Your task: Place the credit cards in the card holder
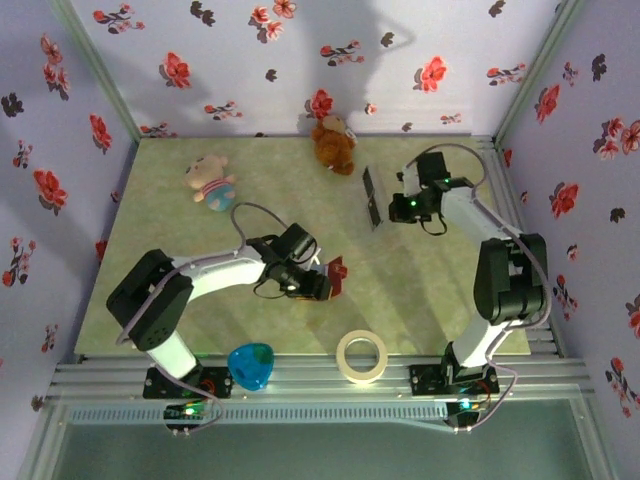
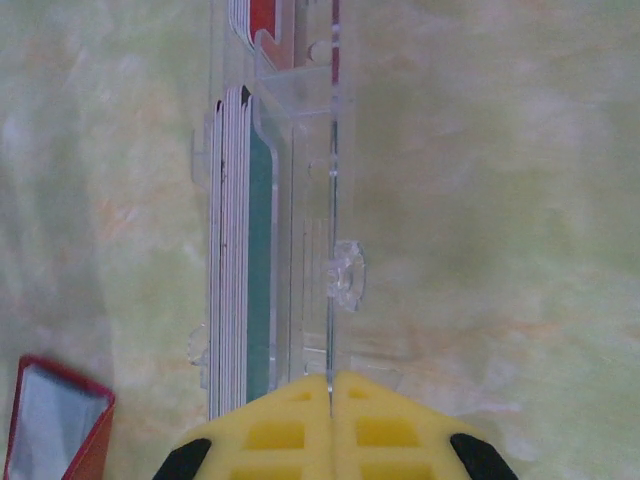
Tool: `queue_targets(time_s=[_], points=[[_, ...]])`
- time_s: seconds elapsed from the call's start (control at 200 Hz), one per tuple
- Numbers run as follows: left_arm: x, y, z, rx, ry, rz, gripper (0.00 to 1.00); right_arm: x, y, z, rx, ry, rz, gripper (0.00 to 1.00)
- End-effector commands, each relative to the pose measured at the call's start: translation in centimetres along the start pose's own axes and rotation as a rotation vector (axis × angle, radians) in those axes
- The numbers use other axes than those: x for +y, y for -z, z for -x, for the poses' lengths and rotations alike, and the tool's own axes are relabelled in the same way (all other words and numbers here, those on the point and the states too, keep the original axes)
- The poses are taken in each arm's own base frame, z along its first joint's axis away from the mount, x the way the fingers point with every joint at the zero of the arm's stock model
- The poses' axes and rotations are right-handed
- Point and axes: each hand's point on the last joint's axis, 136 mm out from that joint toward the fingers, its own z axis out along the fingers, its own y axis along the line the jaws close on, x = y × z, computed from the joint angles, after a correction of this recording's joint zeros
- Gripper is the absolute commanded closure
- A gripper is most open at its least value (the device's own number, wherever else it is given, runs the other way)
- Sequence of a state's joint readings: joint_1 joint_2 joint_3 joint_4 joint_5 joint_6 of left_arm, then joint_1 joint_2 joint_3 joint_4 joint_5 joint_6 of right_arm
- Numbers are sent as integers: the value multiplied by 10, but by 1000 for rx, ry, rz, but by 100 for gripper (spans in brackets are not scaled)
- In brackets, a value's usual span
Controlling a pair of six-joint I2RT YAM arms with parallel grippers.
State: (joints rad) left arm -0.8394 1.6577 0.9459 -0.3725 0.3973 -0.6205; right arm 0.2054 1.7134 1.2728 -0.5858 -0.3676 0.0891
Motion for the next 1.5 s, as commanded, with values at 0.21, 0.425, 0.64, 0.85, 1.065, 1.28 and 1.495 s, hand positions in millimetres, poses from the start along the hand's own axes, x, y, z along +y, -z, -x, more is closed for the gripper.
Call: queue_targets(time_s=[0.21,0.425,0.64,0.85,1.065,1.28,1.495], points=[[-3,-3,-5,14,-19,-48,48,74,-24,10,69,300,149,100],[-4,-3,-11,25,-20,-46,47,103,-46,17,125,440,157,100],[-4,-3,-13,36,-26,-38,47,116,-50,20,120,429,172,79],[-11,14,-12,-1,-83,-20,46,105,-4,29,2,299,50,57],[-13,28,-9,-43,-93,-12,46,108,24,-17,-50,-5,110,46],[13,55,-9,-100,-45,79,46,132,18,-96,-19,-51,110,40],[40,69,-10,-156,44,97,46,144,-8,-139,67,-54,106,40]])
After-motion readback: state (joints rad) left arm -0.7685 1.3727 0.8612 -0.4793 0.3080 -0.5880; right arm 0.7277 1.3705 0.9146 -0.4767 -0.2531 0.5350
